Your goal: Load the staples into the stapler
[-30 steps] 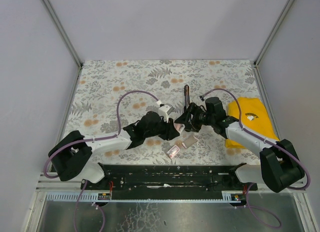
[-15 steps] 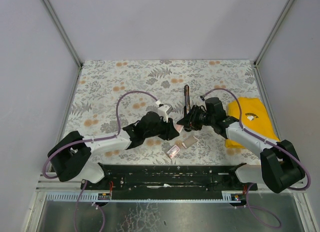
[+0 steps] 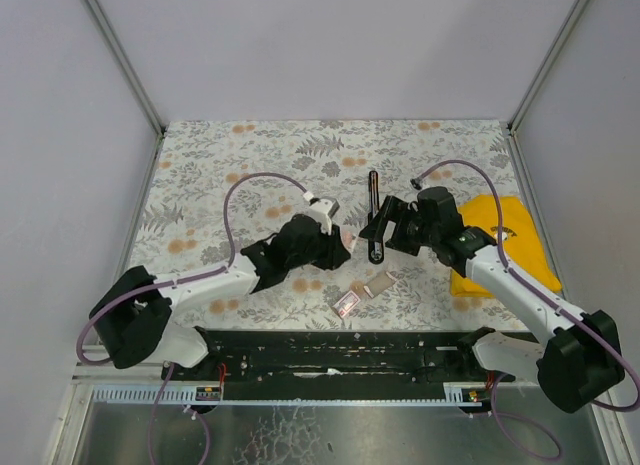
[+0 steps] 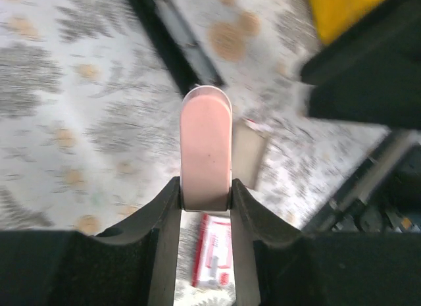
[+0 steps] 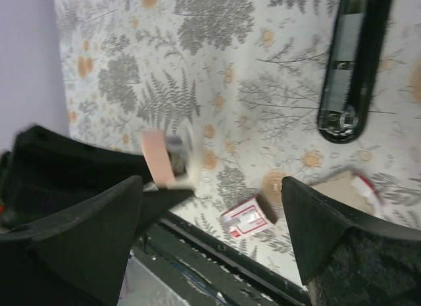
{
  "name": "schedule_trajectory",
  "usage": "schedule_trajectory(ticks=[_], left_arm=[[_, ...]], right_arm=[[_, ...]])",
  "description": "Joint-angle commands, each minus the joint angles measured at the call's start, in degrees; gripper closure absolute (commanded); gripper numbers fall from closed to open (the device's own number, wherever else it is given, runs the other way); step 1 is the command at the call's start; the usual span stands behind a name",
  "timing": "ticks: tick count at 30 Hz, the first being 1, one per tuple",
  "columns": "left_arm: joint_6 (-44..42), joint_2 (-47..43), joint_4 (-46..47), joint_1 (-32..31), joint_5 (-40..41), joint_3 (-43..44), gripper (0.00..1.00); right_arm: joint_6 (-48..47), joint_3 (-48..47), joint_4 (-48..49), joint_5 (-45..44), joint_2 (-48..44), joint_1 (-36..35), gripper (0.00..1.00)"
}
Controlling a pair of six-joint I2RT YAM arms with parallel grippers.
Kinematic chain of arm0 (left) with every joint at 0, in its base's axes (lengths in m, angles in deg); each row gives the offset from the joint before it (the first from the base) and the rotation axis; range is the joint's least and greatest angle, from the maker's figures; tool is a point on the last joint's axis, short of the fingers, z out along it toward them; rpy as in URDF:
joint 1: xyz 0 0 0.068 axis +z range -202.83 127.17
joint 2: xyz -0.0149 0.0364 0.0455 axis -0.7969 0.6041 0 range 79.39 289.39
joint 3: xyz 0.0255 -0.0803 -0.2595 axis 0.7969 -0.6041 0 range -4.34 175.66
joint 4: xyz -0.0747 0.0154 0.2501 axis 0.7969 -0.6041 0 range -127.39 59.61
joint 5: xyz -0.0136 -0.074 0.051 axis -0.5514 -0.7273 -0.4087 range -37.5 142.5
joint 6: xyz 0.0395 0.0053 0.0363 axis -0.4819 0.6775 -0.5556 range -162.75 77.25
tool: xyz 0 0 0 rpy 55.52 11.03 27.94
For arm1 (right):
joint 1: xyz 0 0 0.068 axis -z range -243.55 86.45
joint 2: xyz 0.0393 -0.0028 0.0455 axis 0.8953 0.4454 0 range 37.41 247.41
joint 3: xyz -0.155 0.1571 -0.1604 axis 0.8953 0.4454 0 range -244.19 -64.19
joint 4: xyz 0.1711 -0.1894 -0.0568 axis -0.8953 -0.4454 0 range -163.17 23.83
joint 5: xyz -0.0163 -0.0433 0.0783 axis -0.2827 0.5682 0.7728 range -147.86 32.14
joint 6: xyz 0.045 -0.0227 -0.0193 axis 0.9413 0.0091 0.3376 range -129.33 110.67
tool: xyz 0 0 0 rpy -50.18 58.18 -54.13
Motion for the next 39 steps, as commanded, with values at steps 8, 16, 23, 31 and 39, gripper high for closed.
schedule_trajectory(ticks=[8, 16, 23, 31, 39], left_arm=[[-3.72, 8.80, -18.68, 24.45, 10.96, 9.97, 1.00], [-3.94, 14.82, -19.51, 34.50, 10.09, 11.72, 1.00], [-3.10, 17.35, -20.43, 37.63, 8.44, 11.83, 0.62], [-3.21, 13.84, -21.80, 38.06, 8.81, 12.56, 0.22], [-2.62, 5.17, -23.08, 37.91, 6.15, 12.04, 0.19]], right_arm=[[-15.55, -9.49, -15.65, -19.74, 2.06, -0.24, 0.08], [-21.05, -15.77, -14.57, -21.82, 13.47, -0.17, 0.11], [-22.26, -23.47, -11.03, -23.69, 26.25, -0.03, 0.15], [-24.28, -34.20, -10.51, -24.04, 40.99, 1.79, 0.23], [-28.55, -44.99, -12.19, -27.56, 52.49, 2.20, 0.42]])
